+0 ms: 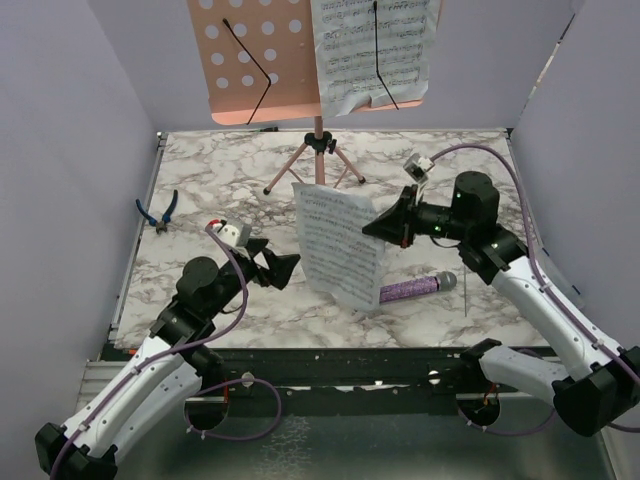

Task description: Set up the instrument practice props

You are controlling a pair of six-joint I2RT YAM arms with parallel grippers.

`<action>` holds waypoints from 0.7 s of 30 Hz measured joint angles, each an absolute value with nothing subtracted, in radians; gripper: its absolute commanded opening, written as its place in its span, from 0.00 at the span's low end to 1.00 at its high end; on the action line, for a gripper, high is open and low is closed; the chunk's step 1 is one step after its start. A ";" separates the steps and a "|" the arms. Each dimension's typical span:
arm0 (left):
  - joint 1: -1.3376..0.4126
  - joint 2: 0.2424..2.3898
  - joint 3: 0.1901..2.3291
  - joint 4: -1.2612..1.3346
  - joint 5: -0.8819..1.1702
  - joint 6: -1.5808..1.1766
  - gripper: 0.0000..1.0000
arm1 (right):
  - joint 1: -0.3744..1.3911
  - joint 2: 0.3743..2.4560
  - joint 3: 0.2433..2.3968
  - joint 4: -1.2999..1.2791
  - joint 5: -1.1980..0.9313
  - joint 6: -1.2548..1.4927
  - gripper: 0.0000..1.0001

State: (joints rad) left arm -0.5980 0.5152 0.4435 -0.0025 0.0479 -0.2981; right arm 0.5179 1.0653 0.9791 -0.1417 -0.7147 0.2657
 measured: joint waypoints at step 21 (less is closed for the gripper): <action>-0.597 0.708 0.443 0.310 0.428 -0.435 0.88 | 0.341 0.992 0.979 -0.019 -1.237 0.348 0.01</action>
State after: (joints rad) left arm -0.5968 0.7082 0.4427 0.3096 0.4278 -0.4351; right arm 0.3408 0.9916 0.9791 -0.0189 -1.2369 0.3485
